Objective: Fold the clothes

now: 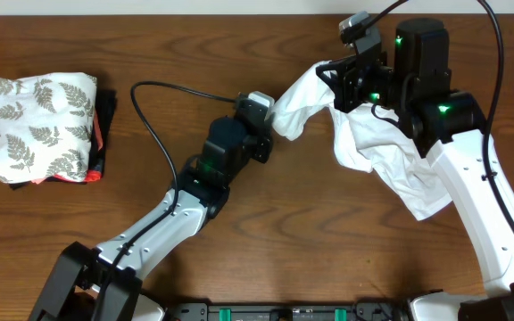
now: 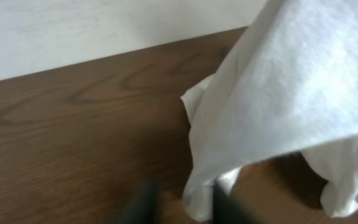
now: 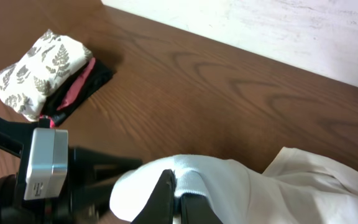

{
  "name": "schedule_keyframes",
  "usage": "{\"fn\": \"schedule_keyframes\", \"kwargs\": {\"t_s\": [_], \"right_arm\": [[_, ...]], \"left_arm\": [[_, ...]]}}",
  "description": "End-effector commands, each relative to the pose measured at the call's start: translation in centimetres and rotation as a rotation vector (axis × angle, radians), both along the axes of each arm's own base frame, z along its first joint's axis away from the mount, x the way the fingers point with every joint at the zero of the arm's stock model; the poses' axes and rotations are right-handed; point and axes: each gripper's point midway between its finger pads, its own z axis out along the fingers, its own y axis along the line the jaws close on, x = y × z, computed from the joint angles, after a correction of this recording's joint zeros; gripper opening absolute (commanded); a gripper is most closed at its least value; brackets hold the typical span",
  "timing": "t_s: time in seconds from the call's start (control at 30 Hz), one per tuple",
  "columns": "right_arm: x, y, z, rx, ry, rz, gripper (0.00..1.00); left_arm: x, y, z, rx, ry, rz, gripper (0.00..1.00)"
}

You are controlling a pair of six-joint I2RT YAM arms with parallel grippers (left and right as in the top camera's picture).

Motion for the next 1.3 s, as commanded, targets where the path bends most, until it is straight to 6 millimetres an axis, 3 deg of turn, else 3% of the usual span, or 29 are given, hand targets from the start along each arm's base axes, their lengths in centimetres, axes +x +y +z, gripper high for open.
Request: {"fn": "schedule_keyframes", "kwargs": {"t_s": [0.0,0.07,0.4,0.57,0.7,0.93,1.0,1.03,1.27], "right_arm": [[-0.5,0.2,0.8,0.012,-0.026,0.042,0.01],[-0.5,0.3,0.9,0.015,-0.029,0.047,0.01],[-0.8,0.7,1.1,0.032,-0.031,0.076,0.01],[-1.1,1.1,1.3,0.047,-0.029,0.099,0.01],[-1.3,1.2,1.4,0.055,-0.028,0.11,0.01],[-1.6,1.7,1.9,0.082,-0.041,0.146,0.01],[-1.6,1.8,2.0,0.084,-0.046,0.148,0.01],[-1.6,1.8,2.0,0.084,-0.046,0.148,0.01],[-1.7,1.9,2.0,0.084,-0.045,0.151,0.01]], "left_arm": [[-0.1,-0.5,1.3,-0.018,-0.023,-0.042,0.47],[-0.2,-0.5,1.2,-0.017,-0.021,-0.042,0.52],[-0.9,-2.0,1.1,-0.023,-0.022,-0.084,0.55],[-0.8,-2.8,0.9,-0.034,-0.039,-0.097,0.69],[-0.6,-3.1,0.4,-0.033,-0.036,-0.099,0.68],[-0.3,-3.3,-0.8,-0.023,-0.021,-0.1,0.42],[-0.3,-3.3,-0.8,-0.025,-0.024,-0.099,0.25],[-0.2,-3.3,-0.5,-0.03,-0.031,-0.099,0.06],[-0.3,-3.3,1.5,-0.056,-0.076,-0.1,0.06]]}}
